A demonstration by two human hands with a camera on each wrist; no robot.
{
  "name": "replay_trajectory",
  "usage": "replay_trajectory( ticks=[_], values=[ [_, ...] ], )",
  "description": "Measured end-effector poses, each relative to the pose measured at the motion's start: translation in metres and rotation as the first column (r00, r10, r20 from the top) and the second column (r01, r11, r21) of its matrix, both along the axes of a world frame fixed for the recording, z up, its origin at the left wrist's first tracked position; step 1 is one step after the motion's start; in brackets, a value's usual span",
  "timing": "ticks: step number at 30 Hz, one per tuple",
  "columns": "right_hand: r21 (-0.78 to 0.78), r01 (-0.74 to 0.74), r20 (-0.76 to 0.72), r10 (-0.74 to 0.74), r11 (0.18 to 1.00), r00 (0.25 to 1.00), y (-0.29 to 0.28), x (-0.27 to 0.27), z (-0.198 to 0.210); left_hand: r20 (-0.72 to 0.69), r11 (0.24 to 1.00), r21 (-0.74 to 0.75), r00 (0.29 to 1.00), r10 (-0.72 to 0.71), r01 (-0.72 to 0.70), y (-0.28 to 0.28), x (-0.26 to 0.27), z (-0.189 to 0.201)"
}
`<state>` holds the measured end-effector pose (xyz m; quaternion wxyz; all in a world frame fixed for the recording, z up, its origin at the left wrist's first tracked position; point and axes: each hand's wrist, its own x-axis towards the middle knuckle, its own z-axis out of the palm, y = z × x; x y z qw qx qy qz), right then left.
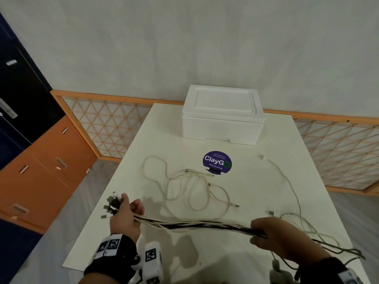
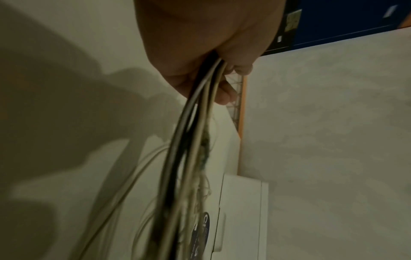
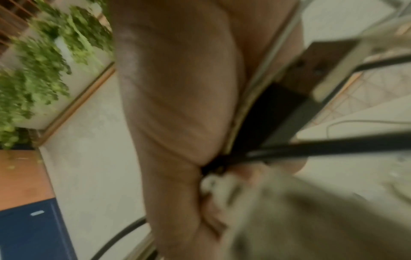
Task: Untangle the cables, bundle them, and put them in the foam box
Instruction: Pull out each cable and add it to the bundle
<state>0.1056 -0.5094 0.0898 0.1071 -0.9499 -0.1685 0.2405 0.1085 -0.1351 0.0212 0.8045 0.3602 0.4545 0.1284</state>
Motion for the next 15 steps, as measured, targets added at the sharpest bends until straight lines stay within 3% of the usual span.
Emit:
replay_trajectory(
  ticks=[4,6,8,10,12,15],
  values=[
    [-0.094,-0.016,-0.269,-0.01,0.995,0.963,0.01,0.003,-0.023,0.005,0.987,-0.15,0.999,-0.05,0.051,-0.007,-0.004,-0.004],
    [-0.047,0.025,-0.32,-0.039,0.999,0.947,0.02,0.005,-0.033,0.032,0.983,-0.17,0.997,-0.064,0.069,-0.008,-0.005,-0.005],
    [0.117,0.246,-0.242,-0.213,0.962,0.947,0.031,0.014,-0.047,0.053,0.98,-0.176,0.995,-0.08,0.088,-0.008,-0.007,-0.007],
    [0.235,0.366,-0.035,-0.369,0.9,0.929,0.042,0.03,-0.061,0.067,0.975,-0.182,0.991,-0.114,0.125,-0.008,-0.008,-0.005],
    [0.206,0.382,0.104,-0.408,0.901,0.907,0.05,0.047,-0.073,0.087,0.965,-0.187,0.981,-0.171,0.185,-0.007,-0.007,0.0],
    [0.004,0.347,0.171,-0.342,0.938,0.924,0.056,0.063,-0.09,0.105,0.947,-0.15,0.957,-0.272,0.285,-0.007,-0.004,0.01]
  ],
)
